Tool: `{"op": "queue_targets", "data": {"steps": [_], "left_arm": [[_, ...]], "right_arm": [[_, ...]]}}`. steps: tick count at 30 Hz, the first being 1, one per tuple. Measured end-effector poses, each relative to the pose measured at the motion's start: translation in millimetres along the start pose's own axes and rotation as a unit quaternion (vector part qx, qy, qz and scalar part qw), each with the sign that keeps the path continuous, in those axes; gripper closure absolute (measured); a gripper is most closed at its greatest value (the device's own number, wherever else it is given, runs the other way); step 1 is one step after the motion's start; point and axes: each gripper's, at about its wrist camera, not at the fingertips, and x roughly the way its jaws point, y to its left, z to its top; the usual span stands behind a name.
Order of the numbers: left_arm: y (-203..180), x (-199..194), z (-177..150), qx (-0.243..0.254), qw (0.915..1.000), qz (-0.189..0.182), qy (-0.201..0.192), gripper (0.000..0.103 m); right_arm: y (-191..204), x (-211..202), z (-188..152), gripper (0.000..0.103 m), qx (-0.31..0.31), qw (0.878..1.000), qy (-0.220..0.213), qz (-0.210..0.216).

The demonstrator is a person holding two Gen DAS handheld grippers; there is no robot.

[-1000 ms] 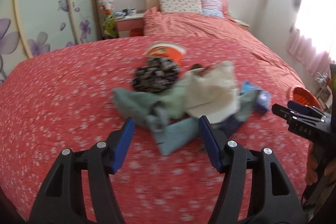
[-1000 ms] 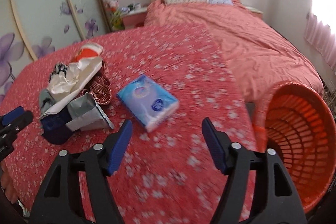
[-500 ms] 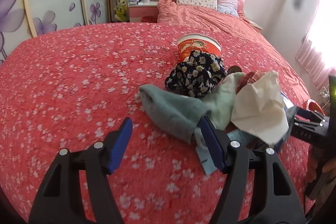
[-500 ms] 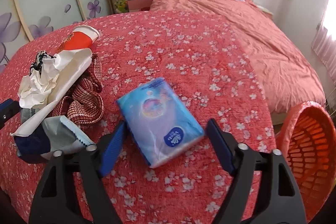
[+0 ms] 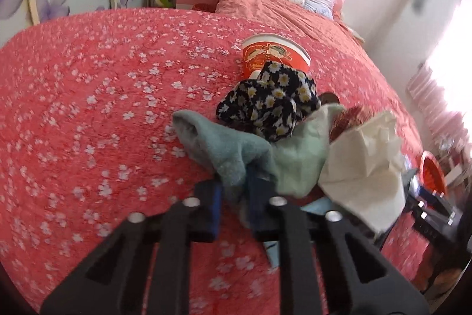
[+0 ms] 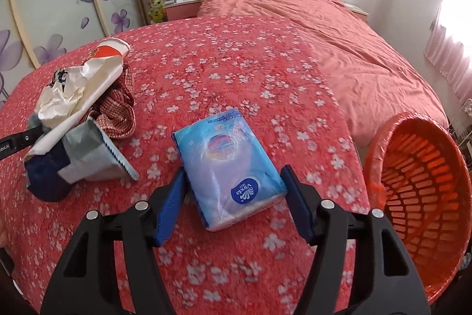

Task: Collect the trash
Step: 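Grasp the grey sock with the left tool while the right tool grasps the tissue pack, then carry the sock and tissue pack to the basket and release both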

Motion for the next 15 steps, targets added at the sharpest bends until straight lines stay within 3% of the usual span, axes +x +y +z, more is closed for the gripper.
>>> {"op": "queue_targets", "data": {"steps": [5, 9, 15], "left_arm": [[12, -16, -15, 0.048, 0.9987, 0.015, 0.001, 0.089], [24, -16, -17, 0.037, 0.9988, 0.033, -0.001, 0.074], [25, -6, -14, 0.029, 0.9986, 0.044, -0.001, 0.069]], "right_arm": [[-4, -9, -11, 0.039, 0.010, 1.000, -0.002, 0.000], [-1, -3, -11, 0.037, 0.009, 1.000, 0.003, -0.001], [5, 1, -10, 0.037, 0.000, 1.000, 0.004, -0.007]]}}
